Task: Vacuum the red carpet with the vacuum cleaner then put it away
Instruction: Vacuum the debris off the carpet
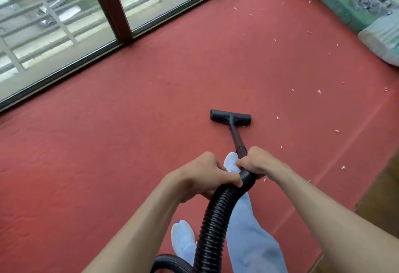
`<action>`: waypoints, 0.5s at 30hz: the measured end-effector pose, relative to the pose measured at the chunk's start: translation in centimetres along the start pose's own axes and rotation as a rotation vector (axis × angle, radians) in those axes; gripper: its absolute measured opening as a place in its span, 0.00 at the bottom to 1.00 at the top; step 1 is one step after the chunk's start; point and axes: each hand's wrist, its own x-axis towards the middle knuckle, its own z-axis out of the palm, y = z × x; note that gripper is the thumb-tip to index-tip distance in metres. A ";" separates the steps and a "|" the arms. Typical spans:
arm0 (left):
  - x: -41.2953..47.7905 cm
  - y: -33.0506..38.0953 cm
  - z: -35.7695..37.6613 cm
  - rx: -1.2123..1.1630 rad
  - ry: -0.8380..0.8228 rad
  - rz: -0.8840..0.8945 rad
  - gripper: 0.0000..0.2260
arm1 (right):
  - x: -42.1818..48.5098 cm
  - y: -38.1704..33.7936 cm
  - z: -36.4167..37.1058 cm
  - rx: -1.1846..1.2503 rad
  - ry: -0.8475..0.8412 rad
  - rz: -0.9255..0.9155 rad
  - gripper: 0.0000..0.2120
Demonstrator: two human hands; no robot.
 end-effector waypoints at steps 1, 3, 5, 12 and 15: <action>-0.6 -0.2 0.9 0.006 -0.006 -0.004 0.14 | -0.9 0.7 0.2 -0.001 -0.005 0.017 0.08; -1.7 -0.4 2.6 0.003 -0.028 -0.006 0.13 | -2.3 2.2 0.7 0.011 -0.010 0.050 0.07; -2.4 -0.4 4.4 0.018 -0.028 0.008 0.13 | -3.3 3.6 1.1 0.057 0.001 0.071 0.09; -2.0 -2.2 10.0 0.272 0.125 0.073 0.23 | -3.6 7.4 2.6 0.166 0.124 0.064 0.14; -1.0 -3.2 11.7 0.247 0.207 0.127 0.25 | -2.4 8.2 3.2 0.214 0.210 0.029 0.15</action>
